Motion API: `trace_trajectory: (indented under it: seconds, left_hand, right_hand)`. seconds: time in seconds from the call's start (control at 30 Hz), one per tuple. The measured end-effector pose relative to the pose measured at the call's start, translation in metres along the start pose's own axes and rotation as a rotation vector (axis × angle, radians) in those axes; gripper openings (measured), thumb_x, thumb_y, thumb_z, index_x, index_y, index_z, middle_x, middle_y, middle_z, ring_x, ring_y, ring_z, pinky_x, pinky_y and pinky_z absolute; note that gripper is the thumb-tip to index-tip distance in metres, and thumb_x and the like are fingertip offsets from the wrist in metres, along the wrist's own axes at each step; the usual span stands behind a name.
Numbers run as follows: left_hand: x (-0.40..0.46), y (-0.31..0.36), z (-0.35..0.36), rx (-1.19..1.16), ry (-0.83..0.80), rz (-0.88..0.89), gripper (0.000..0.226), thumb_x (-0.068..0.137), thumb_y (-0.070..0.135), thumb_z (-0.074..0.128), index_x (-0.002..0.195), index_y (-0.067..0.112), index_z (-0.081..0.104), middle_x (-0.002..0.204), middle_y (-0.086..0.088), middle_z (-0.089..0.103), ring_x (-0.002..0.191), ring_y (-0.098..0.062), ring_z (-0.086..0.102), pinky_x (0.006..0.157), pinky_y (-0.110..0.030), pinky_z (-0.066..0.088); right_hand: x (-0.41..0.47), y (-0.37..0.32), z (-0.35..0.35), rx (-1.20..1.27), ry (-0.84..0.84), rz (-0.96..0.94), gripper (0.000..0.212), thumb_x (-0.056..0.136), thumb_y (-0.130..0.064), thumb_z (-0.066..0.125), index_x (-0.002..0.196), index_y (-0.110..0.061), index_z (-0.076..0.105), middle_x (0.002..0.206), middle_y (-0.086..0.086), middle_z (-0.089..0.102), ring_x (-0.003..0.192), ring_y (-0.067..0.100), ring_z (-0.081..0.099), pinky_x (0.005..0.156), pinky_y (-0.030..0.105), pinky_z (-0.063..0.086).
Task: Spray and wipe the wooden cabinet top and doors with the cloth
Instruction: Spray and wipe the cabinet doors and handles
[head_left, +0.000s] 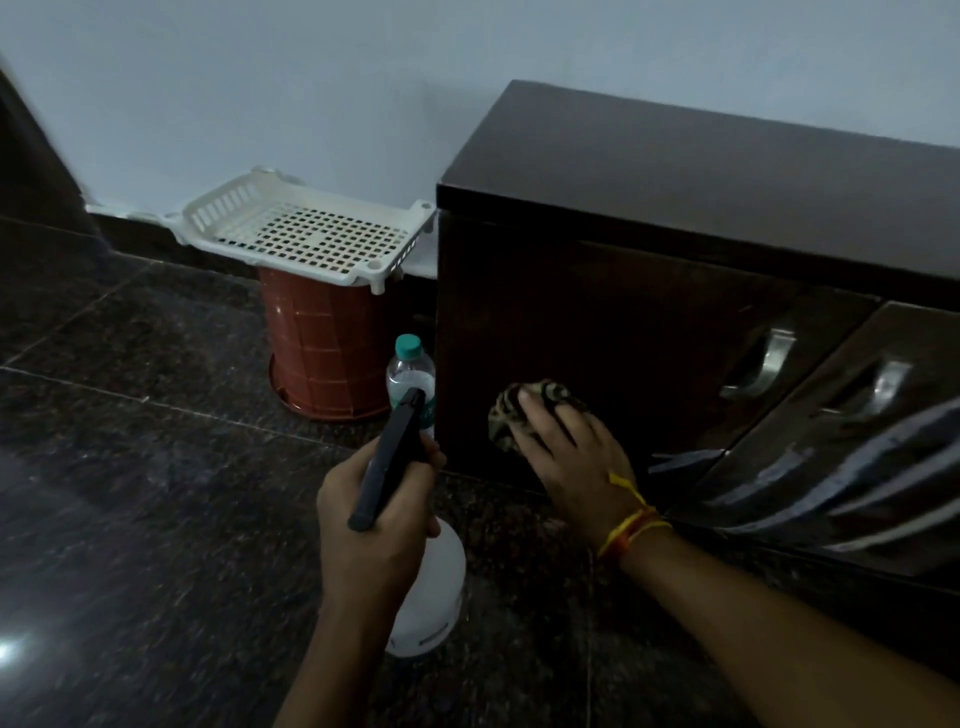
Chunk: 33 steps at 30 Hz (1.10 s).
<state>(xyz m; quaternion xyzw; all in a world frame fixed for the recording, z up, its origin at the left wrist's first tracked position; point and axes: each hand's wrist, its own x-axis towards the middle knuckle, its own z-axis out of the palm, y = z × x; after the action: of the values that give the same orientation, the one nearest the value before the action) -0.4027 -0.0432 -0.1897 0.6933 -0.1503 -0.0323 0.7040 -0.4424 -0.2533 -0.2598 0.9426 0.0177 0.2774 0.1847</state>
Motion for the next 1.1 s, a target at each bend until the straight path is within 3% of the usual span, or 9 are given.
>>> trace_trajectory:
  seconds: [0.13, 0.27, 0.37, 0.5, 0.57, 0.7, 0.77, 0.93, 1.1]
  left_hand:
    - [-0.007, 0.007, 0.008, 0.006, -0.014, 0.009, 0.027, 0.090, -0.014, 0.050, 0.077, 0.003, 0.067, 0.055, -0.021, 0.056, 0.038, -0.016, 0.049, 0.042, -0.018, 0.040]
    - [-0.014, 0.014, 0.015, 0.014, -0.013, -0.012, 0.023, 0.089, -0.013, 0.052, 0.077, -0.001, 0.067, 0.045, -0.016, 0.051, 0.037, -0.014, 0.047, 0.040, -0.017, 0.038]
    - [-0.017, 0.016, 0.020, 0.017, -0.005, -0.030, 0.022, 0.090, -0.012, 0.053, 0.076, -0.001, 0.067, 0.046, -0.018, 0.050, 0.037, -0.012, 0.046, 0.040, -0.016, 0.037]
    - [-0.017, 0.024, 0.025, -0.007, -0.013, -0.011, 0.023, 0.088, -0.015, 0.051, 0.076, -0.002, 0.066, 0.046, -0.017, 0.050, 0.039, -0.016, 0.047, 0.041, -0.017, 0.038]
    - [-0.017, 0.029, 0.027, -0.034, -0.019, 0.004, 0.019, 0.088, -0.013, 0.053, 0.077, -0.005, 0.066, 0.051, -0.016, 0.054, 0.039, -0.017, 0.047, 0.041, -0.018, 0.039]
    - [-0.017, 0.031, 0.025, -0.100, -0.029, -0.015, 0.016, 0.078, 0.010, 0.053, 0.077, 0.003, 0.068, 0.068, -0.016, 0.066, 0.039, -0.017, 0.049, 0.042, -0.026, 0.043]
    - [-0.016, 0.032, 0.023, -0.102, -0.030, -0.017, 0.018, 0.077, 0.011, 0.052, 0.077, 0.003, 0.067, 0.063, -0.014, 0.065, 0.039, -0.017, 0.048, 0.043, -0.027, 0.042]
    - [-0.014, 0.035, 0.021, -0.072, -0.014, 0.005, 0.016, 0.077, 0.006, 0.051, 0.075, 0.002, 0.067, 0.062, -0.010, 0.066, 0.037, -0.014, 0.049, 0.041, -0.023, 0.041]
    - [-0.011, 0.034, 0.019, -0.001, 0.007, 0.026, 0.015, 0.084, -0.003, 0.057, 0.073, -0.001, 0.067, 0.045, -0.007, 0.057, 0.036, -0.010, 0.049, 0.040, -0.017, 0.039]
  right_hand:
    - [0.048, 0.009, -0.038, 0.033, 0.232, 0.116, 0.031, 0.096, -0.006, 0.043, 0.121, -0.013, 0.060, 0.142, 0.011, 0.034, 0.111, 0.030, 0.045, 0.091, 0.040, 0.045]
    - [0.093, 0.015, -0.069, -0.002, 0.363, 0.122, 0.035, 0.097, -0.003, 0.037, 0.123, -0.012, 0.059, 0.143, 0.010, 0.041, 0.113, 0.029, 0.043, 0.093, 0.039, 0.042]
    - [0.103, 0.020, -0.080, -0.053, 0.368, 0.093, 0.038, 0.097, -0.004, 0.035, 0.128, -0.014, 0.056, 0.141, 0.008, 0.050, 0.114, 0.028, 0.044, 0.093, 0.039, 0.041]
    - [0.082, 0.037, -0.089, -0.085, 0.330, 0.167, 0.042, 0.096, -0.003, 0.039, 0.136, -0.015, 0.046, 0.145, 0.011, 0.044, 0.114, 0.029, 0.044, 0.092, 0.040, 0.041]
    - [0.065, 0.049, -0.094, -0.114, 0.325, 0.200, 0.037, 0.094, -0.003, 0.047, 0.129, -0.014, 0.051, 0.144, 0.015, 0.044, 0.112, 0.031, 0.046, 0.089, 0.042, 0.041]
    - [0.035, 0.066, -0.098, -0.142, 0.318, 0.326, 0.032, 0.095, -0.001, 0.045, 0.123, -0.008, 0.057, 0.142, 0.021, 0.044, 0.107, 0.034, 0.045, 0.088, 0.043, 0.043]
    - [0.037, 0.064, -0.100, -0.131, 0.330, 0.343, 0.030, 0.094, -0.001, 0.045, 0.121, -0.005, 0.059, 0.141, 0.022, 0.044, 0.109, 0.035, 0.045, 0.091, 0.044, 0.043]
    - [0.073, 0.043, -0.096, -0.104, 0.345, 0.222, 0.030, 0.092, 0.002, 0.050, 0.119, -0.005, 0.059, 0.140, 0.019, 0.047, 0.113, 0.033, 0.044, 0.089, 0.042, 0.043]
    - [0.123, 0.011, -0.093, -0.008, 0.329, 0.078, 0.037, 0.095, -0.004, 0.038, 0.128, -0.009, 0.055, 0.144, 0.011, 0.045, 0.115, 0.031, 0.051, 0.092, 0.040, 0.041]
